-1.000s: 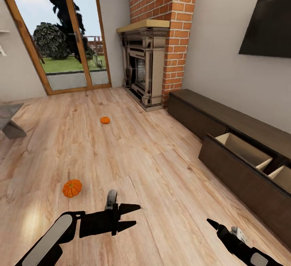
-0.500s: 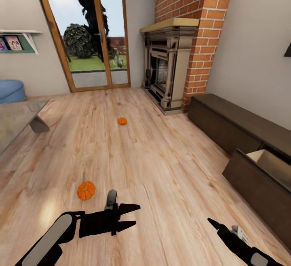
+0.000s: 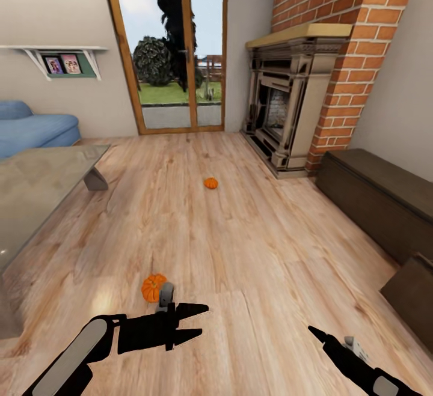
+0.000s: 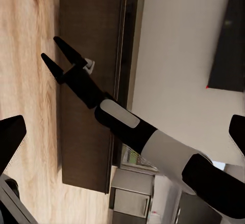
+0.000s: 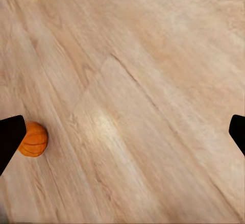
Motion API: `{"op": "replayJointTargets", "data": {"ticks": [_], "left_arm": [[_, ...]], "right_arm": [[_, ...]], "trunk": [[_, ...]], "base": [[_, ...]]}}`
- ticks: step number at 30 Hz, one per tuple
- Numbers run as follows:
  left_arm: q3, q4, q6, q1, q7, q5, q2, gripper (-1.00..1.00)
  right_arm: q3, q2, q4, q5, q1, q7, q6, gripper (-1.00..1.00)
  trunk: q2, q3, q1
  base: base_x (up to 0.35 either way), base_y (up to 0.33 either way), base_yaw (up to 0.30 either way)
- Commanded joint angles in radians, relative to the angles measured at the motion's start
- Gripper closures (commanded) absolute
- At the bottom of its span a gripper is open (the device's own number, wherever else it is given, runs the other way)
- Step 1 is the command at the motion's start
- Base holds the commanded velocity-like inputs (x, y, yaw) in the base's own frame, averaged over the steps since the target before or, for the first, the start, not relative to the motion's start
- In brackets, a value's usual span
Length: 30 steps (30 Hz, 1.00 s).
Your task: Place each of the two pumpkins and all three candles from the living room inside a cabinet in the living room (use any cabinet), then make sure every cabinet is closed, and position the cauldron so it is next to a table in the living room.
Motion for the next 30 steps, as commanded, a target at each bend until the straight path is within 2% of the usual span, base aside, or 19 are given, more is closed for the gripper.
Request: {"op": "replayJointTargets", "data": {"ticks": [1,5,18,27,30], "left_arm": [[-0.002,0.001,0.001,-0.001,-0.004,-0.002,0.001,-1.00],[-0.002,0.000,0.001,-0.001,-0.004,-0.002,0.000,-1.00],[-0.003,0.001,0.001,-0.001,-0.003,-0.008,-0.002,-1.00],[-0.002,0.001,0.001,-0.001,-0.003,-0.007,0.000,-1.00],[-0.002,0.001,0.001,-0.001,-0.003,-0.007,0.001,-1.00]], "right_arm": [[0.006,0.000,0.003,-0.011,-0.001,0.006,0.010,-1.00],[0.005,-0.001,0.003,-0.011,-0.001,0.006,0.009,-1.00],[0.004,-0.001,0.003,-0.011,-0.001,0.006,0.003,-1.00],[0.004,0.000,-0.002,-0.013,-0.001,0.012,0.011,-1.00],[0.005,0.000,-0.003,-0.010,-0.001,0.012,0.009,-1.00]], "trunk": [[0.000,-0.001,0.000],[0.000,-0.001,0.000],[0.000,-0.001,0.000],[0.000,-0.001,0.000],[0.000,-0.001,0.000]], "base": [[0.158,0.121,0.292],[0.072,0.059,0.182],[0.014,0.003,0.011],[0.250,0.000,0.000],[0.058,0.000,0.000]]}}
